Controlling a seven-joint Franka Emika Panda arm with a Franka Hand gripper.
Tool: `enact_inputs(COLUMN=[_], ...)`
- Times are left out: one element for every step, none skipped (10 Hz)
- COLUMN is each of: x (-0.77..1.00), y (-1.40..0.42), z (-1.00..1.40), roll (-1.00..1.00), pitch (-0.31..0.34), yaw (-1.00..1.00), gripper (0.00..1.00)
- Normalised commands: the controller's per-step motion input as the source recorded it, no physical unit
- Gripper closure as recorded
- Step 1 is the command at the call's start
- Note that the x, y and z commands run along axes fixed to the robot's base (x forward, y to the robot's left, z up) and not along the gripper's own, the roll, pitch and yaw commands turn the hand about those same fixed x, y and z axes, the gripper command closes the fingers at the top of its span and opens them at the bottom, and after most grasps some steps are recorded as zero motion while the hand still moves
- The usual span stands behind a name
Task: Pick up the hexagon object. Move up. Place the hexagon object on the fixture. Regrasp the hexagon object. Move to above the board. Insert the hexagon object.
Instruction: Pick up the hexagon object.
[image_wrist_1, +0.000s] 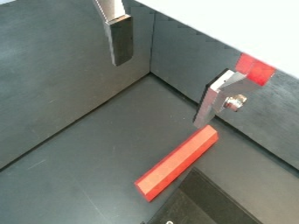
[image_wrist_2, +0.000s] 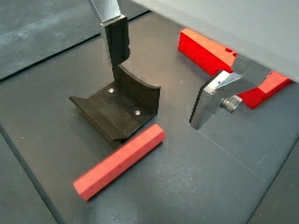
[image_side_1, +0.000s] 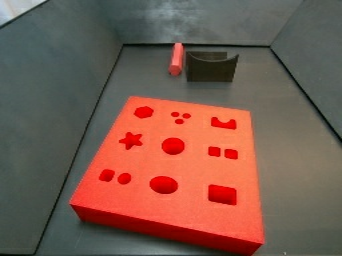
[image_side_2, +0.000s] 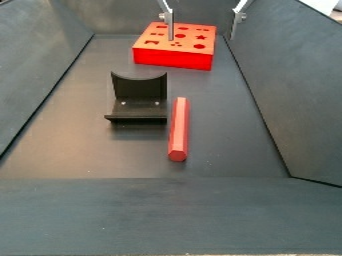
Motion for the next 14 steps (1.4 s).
enact_inputs(x=[-0.01,0.0,0.0,0.57,0.87,0.84,0.65,0.45,0.44,0.47,0.33,0.0,-0.08,-0.25], y=[0.19,0.13,0.22,0.33,0.41,0.48,0.43,0.51,0.48,0.43,0.37,0.09,0.0,-0.05], z=[-0.23,-0.3,-0.76,-0.96,-0.91,-0.91,-0.75,-0.59,-0.43,-0.37,-0.43,-0.7,-0.73,-0.73], roll=[0.0,0.15,0.06,-0.06,-0.08,-0.09,-0.16,-0.26,-0.33,-0.36,-0.33,-0.16,0.0,0.06], pitch=[-0.003,0.034,0.0,0.034,0.056,0.061,0.047,0.004,0.0,-0.019,-0.046,-0.126,-0.151,-0.27], yaw=[0.0,0.0,0.0,-0.16,-0.19,-0.16,-0.24,-0.17,-0.15,-0.17,-0.21,-0.11,-0.07,-0.09], gripper=[0.0,0.0,0.0,0.0,0.0,0.0,0.0,0.0,0.0,0.0,0.0,0.0,0.0,0.0])
